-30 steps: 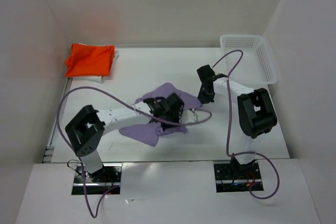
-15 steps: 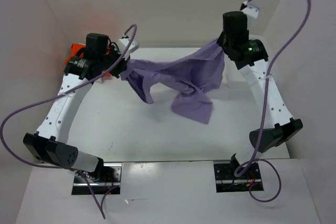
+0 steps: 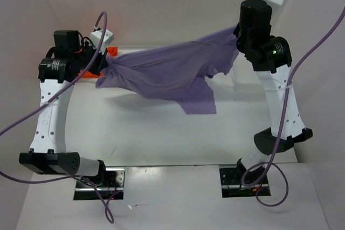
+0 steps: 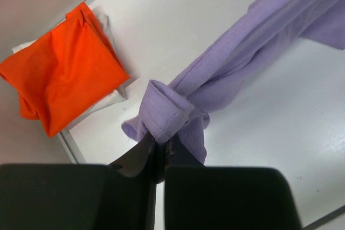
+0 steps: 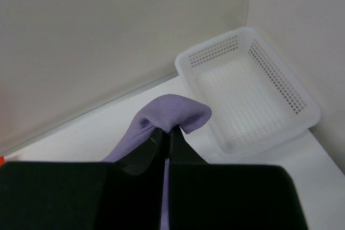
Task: Fold and stack the t-shirts
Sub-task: Flatten out the tshirt
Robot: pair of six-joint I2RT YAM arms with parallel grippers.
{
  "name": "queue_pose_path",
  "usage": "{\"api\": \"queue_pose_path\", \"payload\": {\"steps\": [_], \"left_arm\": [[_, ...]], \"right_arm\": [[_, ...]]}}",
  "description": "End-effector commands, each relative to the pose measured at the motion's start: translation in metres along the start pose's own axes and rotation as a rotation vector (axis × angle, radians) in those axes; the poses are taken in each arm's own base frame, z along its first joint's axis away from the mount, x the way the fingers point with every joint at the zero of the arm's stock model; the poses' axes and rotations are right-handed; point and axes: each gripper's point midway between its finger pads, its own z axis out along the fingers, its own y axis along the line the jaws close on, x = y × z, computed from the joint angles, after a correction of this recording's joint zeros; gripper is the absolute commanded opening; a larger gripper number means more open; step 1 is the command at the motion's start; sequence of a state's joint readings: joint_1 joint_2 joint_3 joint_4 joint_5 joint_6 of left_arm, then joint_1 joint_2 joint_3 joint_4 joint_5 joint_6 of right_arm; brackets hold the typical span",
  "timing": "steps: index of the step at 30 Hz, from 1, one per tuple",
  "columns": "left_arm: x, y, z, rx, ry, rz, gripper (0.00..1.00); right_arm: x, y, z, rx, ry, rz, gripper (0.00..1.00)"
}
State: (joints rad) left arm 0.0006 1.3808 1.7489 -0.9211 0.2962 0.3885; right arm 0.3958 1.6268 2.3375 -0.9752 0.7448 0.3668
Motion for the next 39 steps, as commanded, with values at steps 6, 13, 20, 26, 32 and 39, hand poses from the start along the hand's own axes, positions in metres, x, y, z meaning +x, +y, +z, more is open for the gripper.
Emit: {"api": "queue_pose_path", "payload": {"steps": [6, 13, 20, 26, 32, 39], "left_arm": [[-0.038, 0.003, -0.069, -0.067, -0.089, 0.074, 0.00], [-0.076, -0.004, -0.115, -0.087, -0.225, 0.078, 0.02], [-0.027, 0.012, -0.016, 0.004, -0.056, -0.070, 0.10], [0.017, 0.013, 0.063, 0.087, 0.023, -0.165, 0.10], [0.053, 0.026, 0.130, 0.076, 0.090, -0.254, 0.10], [0.058, 0.062, 0.183, 0.018, 0.115, -0.305, 0.67]], "right_arm": [[-0.084, -0.079, -0.099, 0.164, -0.262, 0.079, 0.00], [-0.102, -0.086, -0.161, 0.242, -0.243, 0.000, 0.00], [-0.034, 0.044, -0.101, 0.057, -0.249, -0.273, 0.00], [0.072, 0.113, 0.028, -0.119, -0.020, -0.302, 0.00], [0.130, 0.153, 0.120, -0.197, 0.089, -0.276, 0.00], [0.158, 0.131, 0.163, -0.165, 0.153, -0.300, 0.83]]}}
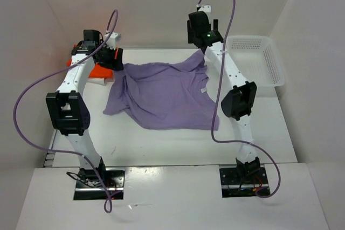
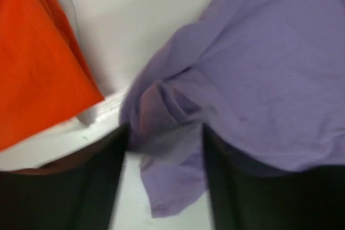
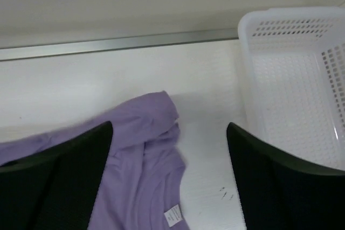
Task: Fold and stack the t-shirts
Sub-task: Flatten out the tshirt
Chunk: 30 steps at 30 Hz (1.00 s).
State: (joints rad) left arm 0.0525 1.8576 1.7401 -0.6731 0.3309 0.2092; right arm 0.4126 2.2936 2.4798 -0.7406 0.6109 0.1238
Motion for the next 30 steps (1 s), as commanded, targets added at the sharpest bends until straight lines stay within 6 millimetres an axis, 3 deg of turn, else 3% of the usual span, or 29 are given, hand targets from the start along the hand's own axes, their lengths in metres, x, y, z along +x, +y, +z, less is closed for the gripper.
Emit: {"api": "queue_pose_path", "payload": {"steps": [1, 2, 5, 8, 9, 10, 11, 12, 13, 15, 16, 17, 18, 23, 26, 28, 29, 30], "left_arm": [[-0.033, 0.017, 0.006, -0.040, -0.087, -0.017, 0.80], [-0.024, 0.020, 0.014, -0.047, -0.055, -0.041, 1.00], [-0.013, 0.028, 0.007, -0.092, -0.015, -0.070, 1.00], [0.011, 0.027, -0.019, -0.137, 0.054, -0.047, 1.00], [0.044, 0.027, -0.018, -0.139, 0.130, -0.040, 1.00], [0.051, 0.021, -0.031, -0.138, 0.129, -0.021, 1.00], [0.070, 0.016, -0.034, -0.135, 0.171, -0.017, 1.00], [0.088, 0.011, -0.034, -0.122, 0.205, -0.017, 1.00], [0.123, 0.002, -0.036, -0.112, 0.281, -0.038, 1.00], [0.149, -0.003, -0.039, -0.125, 0.336, -0.059, 1.00], [0.171, -0.007, -0.039, -0.114, 0.381, -0.080, 1.00], [0.176, -0.007, -0.035, -0.116, 0.380, -0.092, 1.00], [0.180, -0.003, -0.036, -0.140, 0.375, -0.110, 1.00], [0.209, 0.019, -0.014, -0.237, 0.428, -0.129, 1.00], [0.229, 0.033, 0.000, -0.275, 0.466, -0.173, 1.00], [0.229, 0.038, 0.007, -0.295, 0.445, -0.175, 1.00], [0.233, 0.037, 0.010, -0.290, 0.461, -0.178, 1.00], [0.229, 0.036, 0.011, -0.277, 0.447, -0.179, 1.00]], "right_arm": [[-0.064, -0.014, -0.042, -0.089, -0.126, 0.115, 0.97], [-0.071, -0.024, -0.048, -0.083, -0.135, 0.140, 1.00], [-0.065, -0.031, -0.071, -0.114, -0.085, 0.152, 1.00], [0.007, -0.029, -0.075, -0.131, 0.155, 0.093, 1.00], [0.061, -0.033, -0.078, -0.098, 0.308, 0.060, 1.00], [0.089, -0.030, -0.081, -0.120, 0.381, 0.051, 1.00], [0.114, -0.028, -0.087, -0.140, 0.425, 0.029, 1.00], [0.154, -0.038, -0.107, -0.136, 0.485, 0.016, 1.00], [0.158, -0.030, -0.111, -0.184, 0.461, 0.093, 1.00], [0.185, -0.043, -0.134, -0.185, 0.482, 0.155, 1.00], [0.193, -0.046, -0.139, -0.171, 0.493, 0.198, 1.00], [0.202, -0.049, -0.143, -0.164, 0.502, 0.209, 1.00], [0.225, -0.054, -0.148, -0.159, 0.540, 0.204, 1.00], [0.294, -0.059, -0.147, -0.087, 0.673, 0.213, 1.00], [0.313, -0.058, -0.145, -0.058, 0.699, 0.248, 1.00], [0.316, -0.053, -0.145, -0.074, 0.704, 0.272, 1.00], [0.330, -0.052, -0.149, -0.075, 0.750, 0.276, 1.00], [0.331, -0.048, -0.148, -0.089, 0.757, 0.282, 1.00]]}}
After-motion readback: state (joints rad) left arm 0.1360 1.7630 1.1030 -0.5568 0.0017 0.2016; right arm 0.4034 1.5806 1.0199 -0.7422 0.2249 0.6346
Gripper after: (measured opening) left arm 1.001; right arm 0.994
